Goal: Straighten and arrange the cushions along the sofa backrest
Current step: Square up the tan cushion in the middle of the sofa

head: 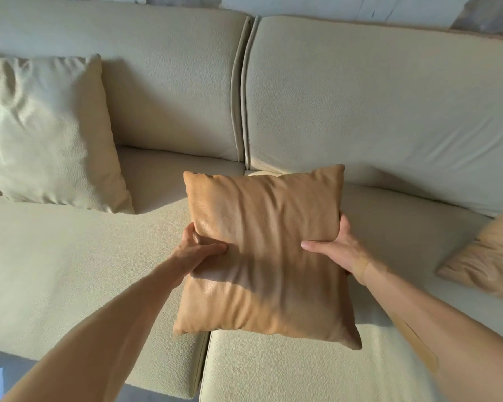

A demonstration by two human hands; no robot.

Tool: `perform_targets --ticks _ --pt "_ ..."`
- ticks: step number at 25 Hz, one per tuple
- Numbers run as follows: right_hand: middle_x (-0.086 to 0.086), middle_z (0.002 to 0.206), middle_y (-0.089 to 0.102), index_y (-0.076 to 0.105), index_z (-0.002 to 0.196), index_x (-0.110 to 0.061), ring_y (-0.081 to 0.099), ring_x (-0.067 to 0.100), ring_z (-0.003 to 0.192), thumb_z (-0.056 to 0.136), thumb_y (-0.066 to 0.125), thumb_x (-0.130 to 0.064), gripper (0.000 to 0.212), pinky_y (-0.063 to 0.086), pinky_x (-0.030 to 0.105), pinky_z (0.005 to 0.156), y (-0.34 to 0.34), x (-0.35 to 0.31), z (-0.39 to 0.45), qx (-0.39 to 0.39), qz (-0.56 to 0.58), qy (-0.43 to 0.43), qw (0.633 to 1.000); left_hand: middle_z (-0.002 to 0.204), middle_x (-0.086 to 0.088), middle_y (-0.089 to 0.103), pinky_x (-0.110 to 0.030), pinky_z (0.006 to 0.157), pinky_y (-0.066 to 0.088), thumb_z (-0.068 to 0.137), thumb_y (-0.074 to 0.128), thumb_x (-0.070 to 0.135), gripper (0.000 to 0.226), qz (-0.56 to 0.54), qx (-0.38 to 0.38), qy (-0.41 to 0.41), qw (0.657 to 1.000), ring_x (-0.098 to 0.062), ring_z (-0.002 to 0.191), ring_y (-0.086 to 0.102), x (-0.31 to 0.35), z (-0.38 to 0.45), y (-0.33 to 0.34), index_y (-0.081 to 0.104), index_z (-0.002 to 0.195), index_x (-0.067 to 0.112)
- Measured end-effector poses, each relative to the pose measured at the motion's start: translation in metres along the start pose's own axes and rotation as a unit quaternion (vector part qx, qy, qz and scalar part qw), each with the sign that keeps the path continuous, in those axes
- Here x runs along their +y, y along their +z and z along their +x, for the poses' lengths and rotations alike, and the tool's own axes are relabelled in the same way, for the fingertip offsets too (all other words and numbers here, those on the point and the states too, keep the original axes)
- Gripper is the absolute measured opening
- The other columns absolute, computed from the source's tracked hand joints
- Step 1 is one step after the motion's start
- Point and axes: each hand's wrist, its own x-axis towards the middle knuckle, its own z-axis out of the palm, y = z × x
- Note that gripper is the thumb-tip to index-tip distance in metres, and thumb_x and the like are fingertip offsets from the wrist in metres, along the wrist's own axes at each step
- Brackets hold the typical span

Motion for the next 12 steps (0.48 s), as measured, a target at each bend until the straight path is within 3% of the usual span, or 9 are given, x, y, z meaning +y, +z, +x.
perform_targets --ticks 2,4,6,8,12 --pt "0.001 0.146 0.044 0.008 0.153 -0.025 0.043 0.023 0.132 0.067 0.087 -0.034 0.117 0.03 0.024 0.097 -0.01 -0.005 -0.018 0.032 0.023 -0.019 0.999 0.122 0.001 0.055 -0.021 0.07 0.044 0.059 0.091 0.022 0.109 -0.014 0.001 0.034 0.999 -0.014 0.102 0.057 0.012 -0.014 0.005 0.027 0.147 0.031" --pt "-0.002 0.14 0.045 0.009 0.152 -0.025 0.045 0.022 0.128 0.066 0.088 -0.033 0.117 0.029 0.023 0.095 -0.026 -0.014 -0.032 0.063 0.041 -0.045 0.996 0.13 -0.001 0.05 -0.02 0.074 0.045 0.059 0.092 0.019 0.113 -0.024 0.008 0.069 0.997 -0.02 0.113 0.054 0.029 -0.027 0.011 0.024 0.148 0.031" --pt "-0.008 0.131 0.042 0.009 0.151 -0.026 0.045 0.016 0.12 0.064 0.089 -0.031 0.118 0.029 0.023 0.095 -0.047 -0.026 -0.042 0.092 0.058 -0.079 0.991 0.137 0.0 0.047 -0.03 0.093 0.048 0.053 0.092 0.026 0.122 -0.029 0.011 0.111 0.993 -0.022 0.123 0.051 0.052 -0.037 0.016 0.018 0.15 0.036" --pt "-0.01 0.129 0.041 0.01 0.149 -0.028 0.043 0.011 0.113 0.063 0.09 -0.028 0.118 0.029 0.022 0.094 -0.068 -0.038 -0.047 0.124 0.075 -0.113 0.983 0.145 0.002 0.043 -0.041 0.109 0.04 0.049 0.092 0.033 0.131 -0.01 0.026 0.163 0.986 -0.022 0.13 0.046 0.081 -0.045 0.022 0.01 0.151 0.042" --pt "-0.009 0.133 0.041 0.01 0.146 -0.024 0.044 0.01 0.114 0.066 0.089 -0.021 0.113 0.03 0.022 0.095 -0.098 -0.056 -0.042 0.165 0.101 -0.156 0.969 0.149 -0.004 0.043 -0.045 0.113 0.037 0.045 0.092 0.039 0.141 0.036 0.069 0.239 0.968 -0.027 0.134 0.046 0.137 -0.045 0.037 -0.002 0.15 0.048"
